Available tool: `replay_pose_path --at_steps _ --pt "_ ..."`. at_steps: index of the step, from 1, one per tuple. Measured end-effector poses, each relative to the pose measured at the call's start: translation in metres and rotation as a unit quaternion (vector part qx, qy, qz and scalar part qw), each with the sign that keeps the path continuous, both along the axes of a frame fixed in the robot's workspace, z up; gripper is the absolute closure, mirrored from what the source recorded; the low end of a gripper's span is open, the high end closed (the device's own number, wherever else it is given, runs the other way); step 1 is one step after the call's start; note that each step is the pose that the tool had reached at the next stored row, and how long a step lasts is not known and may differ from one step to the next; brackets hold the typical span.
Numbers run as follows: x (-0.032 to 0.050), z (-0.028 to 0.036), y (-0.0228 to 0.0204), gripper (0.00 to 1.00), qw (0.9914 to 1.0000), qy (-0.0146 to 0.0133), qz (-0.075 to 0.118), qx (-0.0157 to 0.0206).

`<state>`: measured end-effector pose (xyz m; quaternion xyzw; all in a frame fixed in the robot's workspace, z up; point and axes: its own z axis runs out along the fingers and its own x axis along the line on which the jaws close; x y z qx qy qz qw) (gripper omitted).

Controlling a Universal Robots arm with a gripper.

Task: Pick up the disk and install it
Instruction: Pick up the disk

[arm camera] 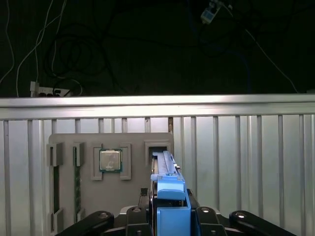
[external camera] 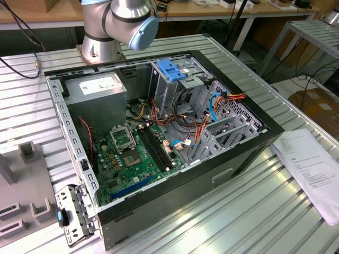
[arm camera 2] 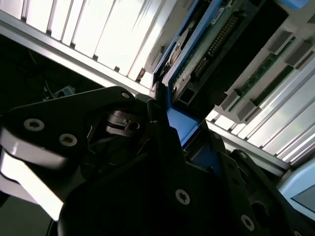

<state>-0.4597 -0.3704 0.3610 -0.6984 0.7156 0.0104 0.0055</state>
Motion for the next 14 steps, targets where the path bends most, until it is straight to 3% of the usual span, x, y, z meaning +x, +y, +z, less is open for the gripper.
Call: replay_pose_path --at_steps 3,14 --pt "0.0 0.007 0.0 0.63 1.0 0.0 0.0 0.0" --pt "0.0 0.0078 0.0 0.63 1.0 0.0 0.0 0.0"
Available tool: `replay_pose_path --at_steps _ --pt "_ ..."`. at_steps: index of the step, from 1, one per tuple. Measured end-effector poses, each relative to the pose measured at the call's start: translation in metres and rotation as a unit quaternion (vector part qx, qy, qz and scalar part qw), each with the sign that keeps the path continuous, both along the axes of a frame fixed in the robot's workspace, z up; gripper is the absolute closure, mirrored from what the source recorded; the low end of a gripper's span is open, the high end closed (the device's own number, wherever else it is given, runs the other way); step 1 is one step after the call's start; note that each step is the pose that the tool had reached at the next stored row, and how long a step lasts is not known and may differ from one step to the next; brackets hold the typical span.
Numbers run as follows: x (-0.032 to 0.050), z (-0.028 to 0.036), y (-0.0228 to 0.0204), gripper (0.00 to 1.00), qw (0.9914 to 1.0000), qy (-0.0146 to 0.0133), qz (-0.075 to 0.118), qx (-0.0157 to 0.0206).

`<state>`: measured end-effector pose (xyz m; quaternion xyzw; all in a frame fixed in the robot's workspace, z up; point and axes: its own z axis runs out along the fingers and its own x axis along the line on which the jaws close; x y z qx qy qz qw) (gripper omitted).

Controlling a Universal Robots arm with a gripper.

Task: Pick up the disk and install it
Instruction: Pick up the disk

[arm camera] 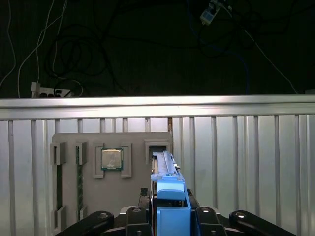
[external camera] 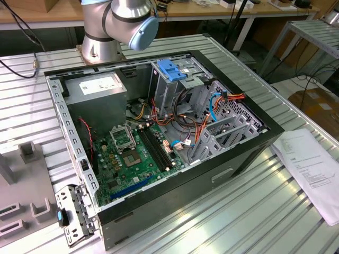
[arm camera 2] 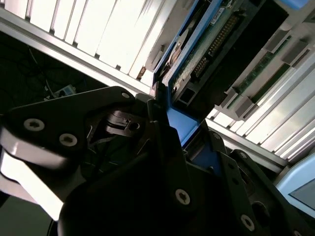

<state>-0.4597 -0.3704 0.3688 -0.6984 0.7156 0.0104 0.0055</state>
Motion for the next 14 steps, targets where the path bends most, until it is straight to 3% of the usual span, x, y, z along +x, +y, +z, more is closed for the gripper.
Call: replay_pose_path --at_steps 4,14 --pt "0.0002 0.0019 0.0 0.63 1.0 0.0002 0.0 0.0" --pt "0.0005 0.0226 0.0 0.63 1.0 0.0004 0.0 0.0"
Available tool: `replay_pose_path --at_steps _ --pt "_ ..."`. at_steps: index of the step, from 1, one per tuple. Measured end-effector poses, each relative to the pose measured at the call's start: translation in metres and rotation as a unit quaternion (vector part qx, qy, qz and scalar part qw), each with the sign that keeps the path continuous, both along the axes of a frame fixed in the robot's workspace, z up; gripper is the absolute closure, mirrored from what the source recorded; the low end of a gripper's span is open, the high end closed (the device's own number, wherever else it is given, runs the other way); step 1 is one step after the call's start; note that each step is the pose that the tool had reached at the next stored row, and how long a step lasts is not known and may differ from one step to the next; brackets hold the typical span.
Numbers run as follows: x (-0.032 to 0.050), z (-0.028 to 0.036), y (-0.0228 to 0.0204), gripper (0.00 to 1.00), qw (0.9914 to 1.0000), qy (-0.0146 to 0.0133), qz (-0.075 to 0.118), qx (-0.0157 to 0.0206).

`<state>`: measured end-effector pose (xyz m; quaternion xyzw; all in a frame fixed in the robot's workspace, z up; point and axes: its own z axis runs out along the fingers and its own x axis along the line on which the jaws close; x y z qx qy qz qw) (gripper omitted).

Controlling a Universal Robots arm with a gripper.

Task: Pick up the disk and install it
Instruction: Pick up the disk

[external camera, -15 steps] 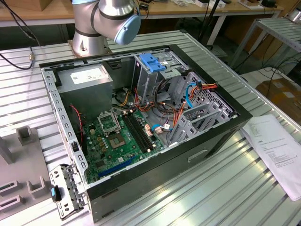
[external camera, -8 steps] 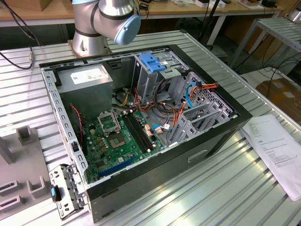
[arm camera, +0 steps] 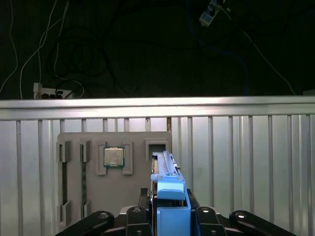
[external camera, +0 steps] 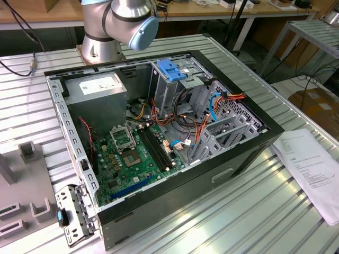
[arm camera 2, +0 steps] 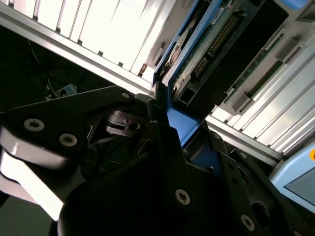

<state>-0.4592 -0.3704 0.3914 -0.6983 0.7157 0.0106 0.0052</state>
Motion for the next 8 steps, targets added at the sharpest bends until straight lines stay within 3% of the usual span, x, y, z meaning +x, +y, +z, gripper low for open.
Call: replay_pose_path --at_steps 3,8 --pt "0.0 0.01 0.0 0.63 1.0 0.0 0.0 0.0" --pt "0.0001 0.0133 0.0 0.63 1.0 0.0 0.0 0.0"
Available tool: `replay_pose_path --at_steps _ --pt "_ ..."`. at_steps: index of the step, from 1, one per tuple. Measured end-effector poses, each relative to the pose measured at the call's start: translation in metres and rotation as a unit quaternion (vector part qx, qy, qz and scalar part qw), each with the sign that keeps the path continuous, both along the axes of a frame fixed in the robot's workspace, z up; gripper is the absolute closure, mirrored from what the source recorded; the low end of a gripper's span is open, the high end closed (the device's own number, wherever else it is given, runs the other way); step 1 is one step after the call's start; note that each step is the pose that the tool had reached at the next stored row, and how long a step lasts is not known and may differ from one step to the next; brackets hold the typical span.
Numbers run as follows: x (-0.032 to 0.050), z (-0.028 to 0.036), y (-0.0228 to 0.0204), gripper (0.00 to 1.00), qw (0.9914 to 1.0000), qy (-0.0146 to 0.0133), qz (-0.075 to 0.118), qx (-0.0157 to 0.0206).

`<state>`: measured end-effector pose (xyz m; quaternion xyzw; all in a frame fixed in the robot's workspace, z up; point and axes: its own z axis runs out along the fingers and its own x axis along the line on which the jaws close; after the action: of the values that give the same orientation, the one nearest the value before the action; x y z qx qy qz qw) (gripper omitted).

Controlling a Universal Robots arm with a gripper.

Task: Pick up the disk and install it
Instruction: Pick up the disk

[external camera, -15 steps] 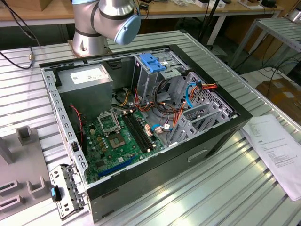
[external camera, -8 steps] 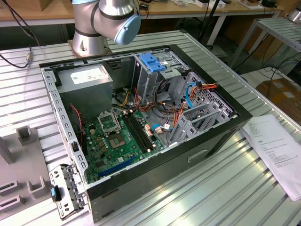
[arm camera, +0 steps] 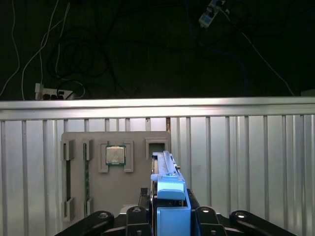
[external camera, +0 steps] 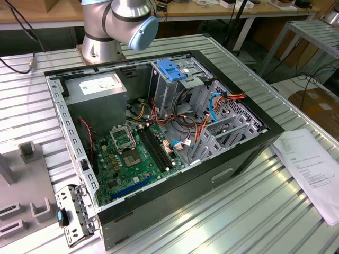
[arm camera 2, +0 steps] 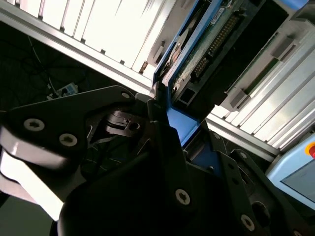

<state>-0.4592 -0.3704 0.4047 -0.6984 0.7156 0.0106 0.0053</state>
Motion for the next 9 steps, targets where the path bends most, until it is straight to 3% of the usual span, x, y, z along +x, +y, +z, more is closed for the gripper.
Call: replay_pose_path --at_steps 9 --pt "0.0 0.0002 0.0 0.63 1.0 0.0 0.0 0.0"
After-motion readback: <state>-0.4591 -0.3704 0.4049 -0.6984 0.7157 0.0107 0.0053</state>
